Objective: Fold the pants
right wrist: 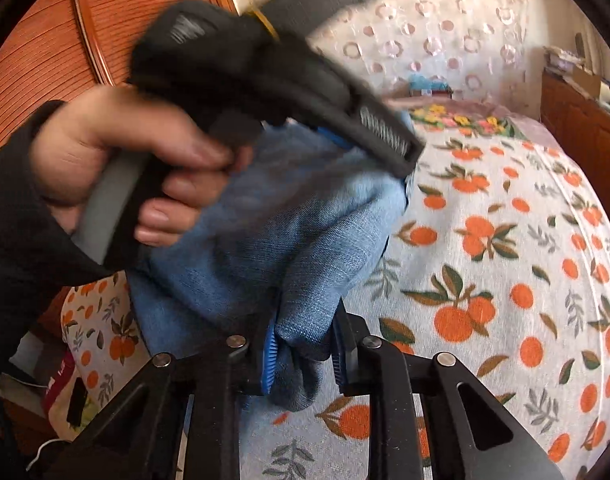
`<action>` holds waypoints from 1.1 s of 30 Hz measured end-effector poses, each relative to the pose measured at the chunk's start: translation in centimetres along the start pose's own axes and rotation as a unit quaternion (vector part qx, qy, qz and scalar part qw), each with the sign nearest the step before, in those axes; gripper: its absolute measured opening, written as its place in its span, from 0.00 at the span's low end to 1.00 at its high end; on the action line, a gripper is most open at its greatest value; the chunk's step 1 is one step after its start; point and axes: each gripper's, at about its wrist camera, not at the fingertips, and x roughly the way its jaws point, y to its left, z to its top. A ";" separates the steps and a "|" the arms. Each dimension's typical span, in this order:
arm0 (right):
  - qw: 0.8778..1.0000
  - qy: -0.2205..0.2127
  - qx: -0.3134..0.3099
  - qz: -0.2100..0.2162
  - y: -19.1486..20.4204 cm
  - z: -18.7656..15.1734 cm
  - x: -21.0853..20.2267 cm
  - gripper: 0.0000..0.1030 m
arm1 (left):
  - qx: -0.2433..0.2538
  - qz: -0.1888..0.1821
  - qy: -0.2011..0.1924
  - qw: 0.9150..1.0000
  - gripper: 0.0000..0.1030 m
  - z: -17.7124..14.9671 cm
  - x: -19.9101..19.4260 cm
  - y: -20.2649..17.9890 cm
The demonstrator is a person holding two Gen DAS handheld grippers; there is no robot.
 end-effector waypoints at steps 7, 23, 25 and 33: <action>0.998 -0.039 -0.027 0.041 2.7 2.0 -1.7 0.18 | -0.011 -0.024 -0.041 0.999 0.10 -1.0 -4.4 2.7; 0.981 -0.027 -0.125 0.146 17.0 6.7 1.5 0.27 | -0.166 -0.027 -0.134 0.977 0.09 -13.0 -12.7 19.9; 0.981 -0.030 -0.123 0.150 16.7 6.7 0.5 0.28 | -0.171 -0.028 -0.133 0.976 0.09 -14.2 -12.2 20.6; 0.988 -0.055 -0.088 0.118 13.5 6.7 -1.7 0.29 | -0.191 -0.031 -0.127 0.973 0.09 -17.1 -10.1 23.5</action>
